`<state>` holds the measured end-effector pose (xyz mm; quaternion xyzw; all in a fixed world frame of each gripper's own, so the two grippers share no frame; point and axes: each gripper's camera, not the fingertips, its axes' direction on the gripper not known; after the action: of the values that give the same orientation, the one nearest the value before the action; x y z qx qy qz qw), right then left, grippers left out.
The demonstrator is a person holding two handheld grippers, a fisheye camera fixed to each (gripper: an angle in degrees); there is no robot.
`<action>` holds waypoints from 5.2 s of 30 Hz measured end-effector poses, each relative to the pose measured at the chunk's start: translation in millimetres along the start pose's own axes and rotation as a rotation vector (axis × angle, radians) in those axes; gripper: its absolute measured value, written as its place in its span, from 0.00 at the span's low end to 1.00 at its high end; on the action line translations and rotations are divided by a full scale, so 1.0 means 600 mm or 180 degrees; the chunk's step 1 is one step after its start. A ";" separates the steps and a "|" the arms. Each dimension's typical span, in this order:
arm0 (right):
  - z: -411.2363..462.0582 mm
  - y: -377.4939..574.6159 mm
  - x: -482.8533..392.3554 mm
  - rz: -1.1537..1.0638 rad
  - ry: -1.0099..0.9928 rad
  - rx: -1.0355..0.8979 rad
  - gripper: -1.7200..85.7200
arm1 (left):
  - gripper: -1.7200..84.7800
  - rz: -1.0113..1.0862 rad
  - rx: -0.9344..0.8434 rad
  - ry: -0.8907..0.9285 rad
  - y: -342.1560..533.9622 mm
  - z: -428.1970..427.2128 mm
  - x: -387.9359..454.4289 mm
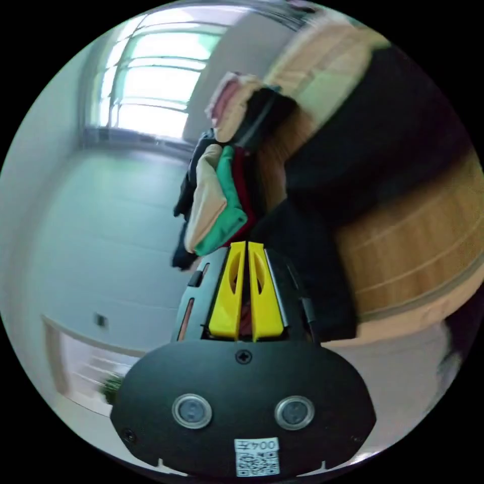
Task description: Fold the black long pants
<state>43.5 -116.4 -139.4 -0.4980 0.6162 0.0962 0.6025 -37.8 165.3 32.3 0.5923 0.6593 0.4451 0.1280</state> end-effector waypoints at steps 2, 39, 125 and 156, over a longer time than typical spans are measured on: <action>0.005 -0.004 0.010 0.0120 -0.0033 0.0071 0.11 | 0.06 -0.0875 0.0226 0.1085 0.009 -0.041 -0.041; -0.078 0.070 0.145 0.1317 0.0232 0.0333 0.11 | 0.04 -0.3754 -0.0588 0.3941 0.164 0.231 -0.116; -0.333 -0.154 0.247 0.2064 -0.1203 0.0699 0.08 | 0.20 -0.2606 -0.0565 0.5724 -0.006 0.282 0.241; -0.390 -0.110 0.340 0.1766 -0.1101 0.0601 0.07 | 0.08 -0.2842 0.0638 0.5353 -0.195 0.098 -0.139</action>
<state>-14.6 -418.2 -219.1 -0.2297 0.6231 0.2821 0.6925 -52.5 127.6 -117.5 -0.2191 0.7354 0.5764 -0.2808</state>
